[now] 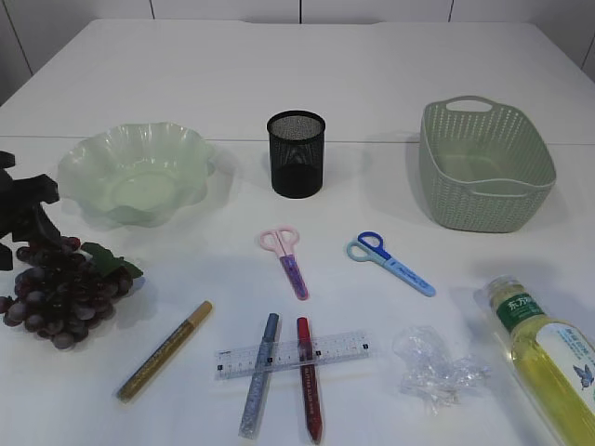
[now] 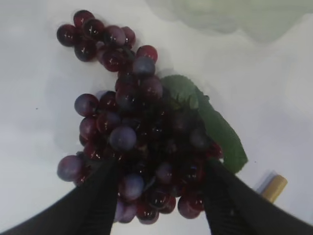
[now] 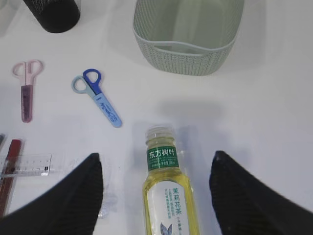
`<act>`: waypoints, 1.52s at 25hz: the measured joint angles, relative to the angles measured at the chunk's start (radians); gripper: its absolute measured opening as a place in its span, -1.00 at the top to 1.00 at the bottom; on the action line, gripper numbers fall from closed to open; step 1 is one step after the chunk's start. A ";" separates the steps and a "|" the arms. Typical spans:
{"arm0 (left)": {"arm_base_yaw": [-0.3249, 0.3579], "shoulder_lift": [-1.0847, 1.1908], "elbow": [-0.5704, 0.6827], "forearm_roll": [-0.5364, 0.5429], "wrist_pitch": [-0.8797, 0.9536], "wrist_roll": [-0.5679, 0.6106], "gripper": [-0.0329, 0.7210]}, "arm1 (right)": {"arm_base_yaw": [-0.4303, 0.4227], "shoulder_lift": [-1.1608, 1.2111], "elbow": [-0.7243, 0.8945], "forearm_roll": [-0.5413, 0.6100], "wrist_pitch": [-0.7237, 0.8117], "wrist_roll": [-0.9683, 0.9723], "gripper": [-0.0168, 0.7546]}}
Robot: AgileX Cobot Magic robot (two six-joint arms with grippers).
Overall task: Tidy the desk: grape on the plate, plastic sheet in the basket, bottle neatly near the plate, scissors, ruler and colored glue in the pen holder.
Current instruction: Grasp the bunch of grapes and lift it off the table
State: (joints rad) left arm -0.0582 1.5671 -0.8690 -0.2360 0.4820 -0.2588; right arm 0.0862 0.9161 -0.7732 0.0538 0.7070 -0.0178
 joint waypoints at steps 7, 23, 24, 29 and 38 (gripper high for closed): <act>0.005 0.086 -0.034 0.024 0.028 -0.120 -0.68 | 0.000 0.000 0.000 0.006 0.040 0.000 -0.42; 0.016 0.235 -0.050 0.050 -0.025 -0.186 -0.69 | 0.000 0.000 0.000 0.006 0.042 -0.010 -0.42; 0.016 0.241 -0.051 0.050 -0.029 -0.186 -0.69 | 0.000 0.000 0.000 0.006 0.042 -0.010 -0.42; 0.020 0.267 -0.055 0.056 -0.043 -0.186 -0.64 | 0.000 0.001 0.000 0.006 0.042 -0.011 -0.42; 0.019 0.280 -0.059 0.072 -0.050 -0.186 -0.40 | 0.000 0.001 0.000 0.006 0.042 -0.011 -0.42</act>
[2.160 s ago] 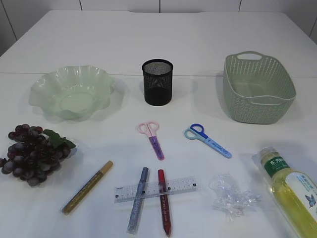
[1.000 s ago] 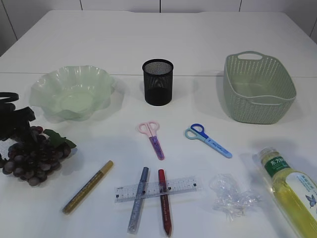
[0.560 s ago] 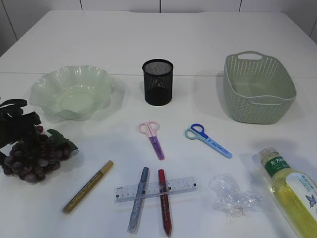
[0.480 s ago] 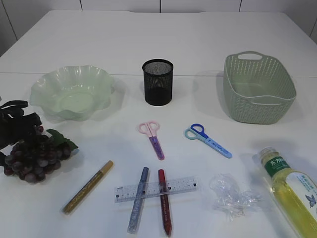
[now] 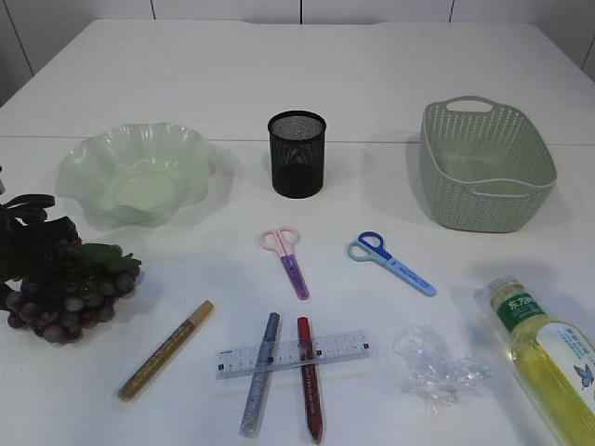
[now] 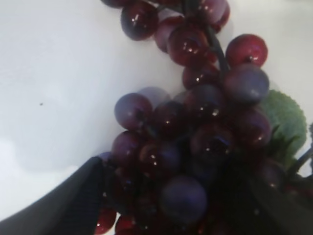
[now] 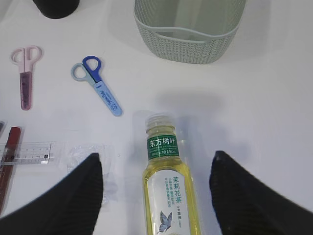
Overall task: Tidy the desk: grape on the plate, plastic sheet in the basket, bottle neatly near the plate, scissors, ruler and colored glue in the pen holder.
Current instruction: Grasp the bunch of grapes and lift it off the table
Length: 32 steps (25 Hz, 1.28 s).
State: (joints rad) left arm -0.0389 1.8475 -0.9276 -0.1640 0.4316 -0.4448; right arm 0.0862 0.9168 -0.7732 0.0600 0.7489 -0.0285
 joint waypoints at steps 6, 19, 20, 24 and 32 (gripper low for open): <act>0.000 0.007 0.000 0.017 0.006 0.000 0.11 | 0.000 0.000 0.000 0.000 0.002 0.000 -0.42; 0.000 -0.006 -0.003 0.020 0.028 0.000 0.70 | 0.000 0.000 0.000 0.004 0.011 -0.002 -0.42; 0.000 -0.013 -0.001 0.020 0.028 0.000 0.70 | 0.000 0.000 0.000 0.004 0.011 -0.002 -0.42; 0.000 -0.057 0.003 0.037 0.043 0.000 0.72 | 0.000 0.000 0.000 0.006 0.016 -0.002 -0.42; 0.000 -0.170 0.008 0.158 0.138 0.000 0.72 | 0.000 0.000 0.000 0.007 0.039 -0.002 -0.42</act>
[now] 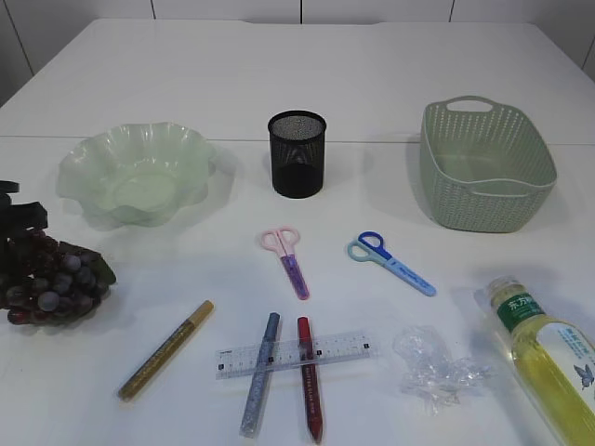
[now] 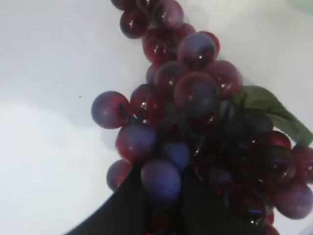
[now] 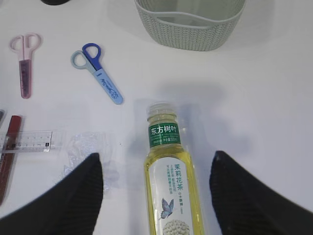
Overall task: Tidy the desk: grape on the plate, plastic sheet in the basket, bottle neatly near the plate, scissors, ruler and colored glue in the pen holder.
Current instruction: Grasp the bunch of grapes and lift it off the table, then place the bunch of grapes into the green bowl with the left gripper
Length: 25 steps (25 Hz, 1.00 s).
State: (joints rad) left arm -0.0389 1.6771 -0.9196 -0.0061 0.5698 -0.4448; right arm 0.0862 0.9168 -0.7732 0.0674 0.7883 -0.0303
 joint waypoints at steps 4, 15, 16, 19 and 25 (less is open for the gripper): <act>0.000 -0.053 0.002 0.061 0.043 0.000 0.72 | 0.001 0.000 0.000 0.000 0.002 0.000 -0.42; -0.002 -0.225 0.004 0.085 0.089 0.057 0.73 | 0.001 0.013 0.000 0.003 0.006 0.000 -0.42; -0.002 -0.242 -0.001 0.085 0.094 0.059 0.73 | 0.001 0.017 0.000 0.004 0.006 0.000 -0.42; -0.002 -0.268 -0.048 0.079 0.113 0.059 0.73 | 0.001 0.021 0.000 0.019 0.006 0.000 -0.42; -0.002 -0.270 -0.224 0.056 0.147 0.062 0.73 | 0.001 0.028 0.000 0.038 -0.017 0.000 -0.42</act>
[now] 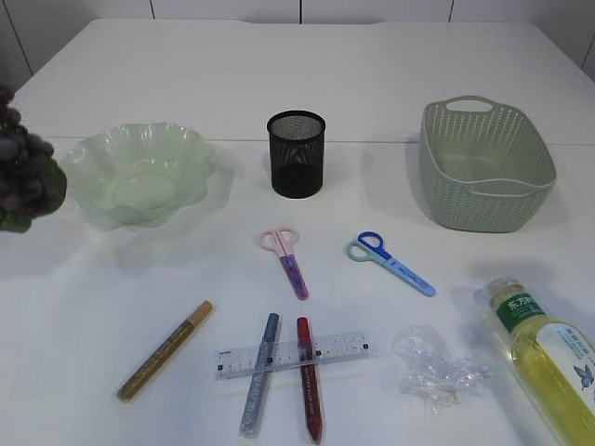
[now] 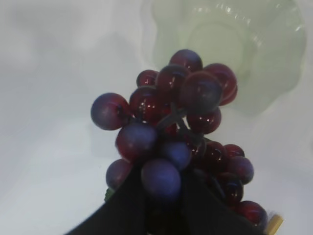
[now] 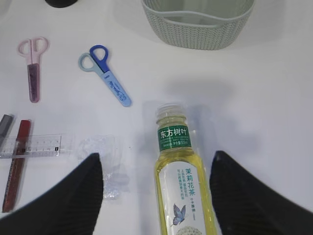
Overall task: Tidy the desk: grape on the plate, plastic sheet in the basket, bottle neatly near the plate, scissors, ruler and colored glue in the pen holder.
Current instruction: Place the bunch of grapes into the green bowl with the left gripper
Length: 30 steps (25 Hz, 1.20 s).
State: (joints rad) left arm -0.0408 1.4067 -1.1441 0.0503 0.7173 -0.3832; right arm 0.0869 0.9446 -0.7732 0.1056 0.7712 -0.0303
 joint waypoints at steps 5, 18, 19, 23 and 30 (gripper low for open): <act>0.000 0.033 -0.145 -0.013 0.000 0.002 0.73 | 0.000 0.035 0.000 0.016 -0.026 0.000 -0.42; -0.002 0.331 -0.408 -0.097 -0.040 0.002 0.73 | 0.000 0.054 0.000 0.045 -0.030 -0.002 -0.42; -0.002 0.353 -0.408 -0.101 -0.056 0.002 0.73 | 0.000 0.054 0.000 0.049 -0.030 -0.002 -0.42; -0.002 0.432 -0.408 -0.108 -0.128 0.002 0.73 | 0.000 0.054 0.000 0.060 -0.030 -0.002 -0.42; -0.007 0.556 -0.408 -0.126 -0.227 0.002 0.73 | 0.000 0.054 0.000 0.081 -0.030 -0.008 -0.42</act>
State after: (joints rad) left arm -0.0478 1.9631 -1.5519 -0.0760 0.4904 -0.3817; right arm 0.0869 0.9989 -0.7732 0.1866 0.7414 -0.0382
